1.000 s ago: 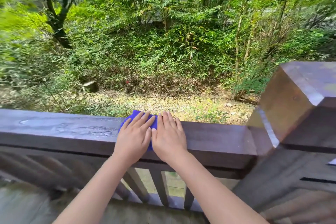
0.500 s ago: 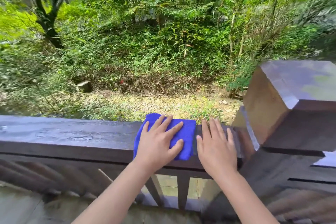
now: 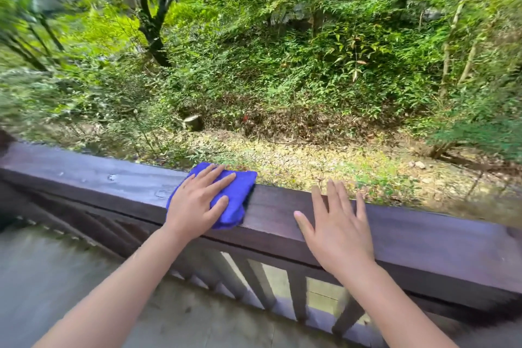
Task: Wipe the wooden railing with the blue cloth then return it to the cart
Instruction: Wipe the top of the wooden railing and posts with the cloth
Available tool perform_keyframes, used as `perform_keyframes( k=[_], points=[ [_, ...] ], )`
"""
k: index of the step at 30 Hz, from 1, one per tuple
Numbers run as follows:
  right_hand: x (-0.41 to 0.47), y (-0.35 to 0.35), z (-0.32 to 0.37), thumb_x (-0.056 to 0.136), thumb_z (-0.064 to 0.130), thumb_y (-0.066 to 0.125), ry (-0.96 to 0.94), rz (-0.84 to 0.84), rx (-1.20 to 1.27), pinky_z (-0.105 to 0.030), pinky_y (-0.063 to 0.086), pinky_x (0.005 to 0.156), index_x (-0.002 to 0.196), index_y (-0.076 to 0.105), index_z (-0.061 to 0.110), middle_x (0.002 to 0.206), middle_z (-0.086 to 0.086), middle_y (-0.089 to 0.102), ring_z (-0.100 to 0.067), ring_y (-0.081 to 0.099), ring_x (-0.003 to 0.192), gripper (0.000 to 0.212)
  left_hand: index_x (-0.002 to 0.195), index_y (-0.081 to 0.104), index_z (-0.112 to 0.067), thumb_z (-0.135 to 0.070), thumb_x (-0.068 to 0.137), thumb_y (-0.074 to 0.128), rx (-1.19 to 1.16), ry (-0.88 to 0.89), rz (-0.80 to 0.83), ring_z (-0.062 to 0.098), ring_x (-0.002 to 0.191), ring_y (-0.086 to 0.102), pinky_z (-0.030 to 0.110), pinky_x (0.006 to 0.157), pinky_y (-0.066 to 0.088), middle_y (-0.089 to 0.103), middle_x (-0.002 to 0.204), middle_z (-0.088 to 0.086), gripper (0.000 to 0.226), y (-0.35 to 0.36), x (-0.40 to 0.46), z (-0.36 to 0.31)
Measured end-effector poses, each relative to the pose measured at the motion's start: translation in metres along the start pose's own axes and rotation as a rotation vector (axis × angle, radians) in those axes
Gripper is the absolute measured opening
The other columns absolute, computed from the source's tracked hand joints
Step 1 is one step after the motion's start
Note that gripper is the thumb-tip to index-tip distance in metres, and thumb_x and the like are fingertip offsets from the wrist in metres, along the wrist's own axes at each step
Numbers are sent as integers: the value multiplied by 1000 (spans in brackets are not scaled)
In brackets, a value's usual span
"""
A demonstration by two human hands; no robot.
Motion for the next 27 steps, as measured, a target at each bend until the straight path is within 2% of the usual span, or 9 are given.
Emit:
perform_keyframes(
  k=[8, 12, 14, 16, 18, 20, 22, 24, 27],
  points=[
    [41, 33, 120, 88, 60, 11, -70, 7, -15, -51, -1, 116, 145, 9, 16, 156, -14, 12, -27, 4, 145, 72, 126, 56, -17, -39, 82, 28, -38, -69, -83, 24, 134, 39, 44, 110, 32, 48, 140, 9, 56, -39, -8, 148],
    [58, 47, 176, 90, 56, 14, -73, 4, -8, -52, 4, 116, 145, 15, 17, 154, -12, 20, -27, 11, 143, 67, 123, 57, -28, -36, 89, 40, -91, -354, -79, 14, 138, 30, 47, 112, 24, 45, 144, 1, 39, -33, -3, 160],
    [64, 52, 198, 92, 52, 19, -75, -12, 0, -51, 4, 116, 144, 18, 19, 153, -9, 26, -25, 15, 142, 61, 121, 53, -33, -49, 88, 35, -80, -447, -89, 16, 140, 25, 54, 111, 18, 42, 146, 1, 40, -20, -9, 141],
    [66, 54, 209, 92, 46, 23, -66, -43, -24, -50, 10, 116, 143, 22, 23, 150, -5, 32, -23, 23, 140, 56, 126, 47, -37, -58, 83, 28, 14, -343, -83, 23, 139, 28, 61, 107, 19, 42, 145, 3, 51, -14, -18, 118],
    [67, 52, 209, 90, 45, 19, -51, -82, -72, -49, 20, 114, 140, 29, 24, 146, -3, 41, -23, 33, 136, 56, 132, 40, -42, -56, 84, 29, 76, -183, -82, 25, 140, 27, 66, 106, 15, 37, 149, 2, 51, -16, -20, 113],
    [66, 51, 209, 86, 46, 16, -41, -98, -111, -50, 30, 108, 136, 40, 21, 139, -7, 50, -26, 43, 129, 61, 129, 46, -42, -51, 85, 33, 108, -8, -101, 24, 141, 25, 68, 106, 11, 34, 150, -1, 46, -21, -15, 122],
    [65, 50, 211, 86, 49, 18, -31, -90, -139, -51, 35, 104, 132, 45, 19, 133, -8, 56, -28, 49, 125, 61, 127, 51, -38, -49, 86, 33, 74, 106, -54, 21, 138, 32, 63, 110, 19, 41, 146, -2, 46, -25, -11, 137],
    [66, 50, 212, 86, 51, 19, -16, -82, -157, -50, 37, 102, 130, 46, 20, 130, -7, 57, -27, 50, 122, 60, 127, 52, -35, -48, 85, 31, 42, 137, -4, 19, 136, 37, 52, 110, 28, 47, 142, -2, 48, -29, -8, 158],
    [69, 48, 210, 85, 55, 16, -1, -48, -183, -49, 35, 102, 132, 42, 24, 133, -5, 55, -24, 48, 124, 62, 122, 58, -29, -43, 85, 34, 29, 92, -29, 22, 129, 46, 48, 106, 35, 56, 134, 0, 47, -43, -9, 202]
  ],
)
Point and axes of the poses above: each hand's wrist, its own x-axis towards the middle knuckle, its own y-axis out of the palm, z = x × y, the point moved 5 cm from there along x, towards the middle knuckle
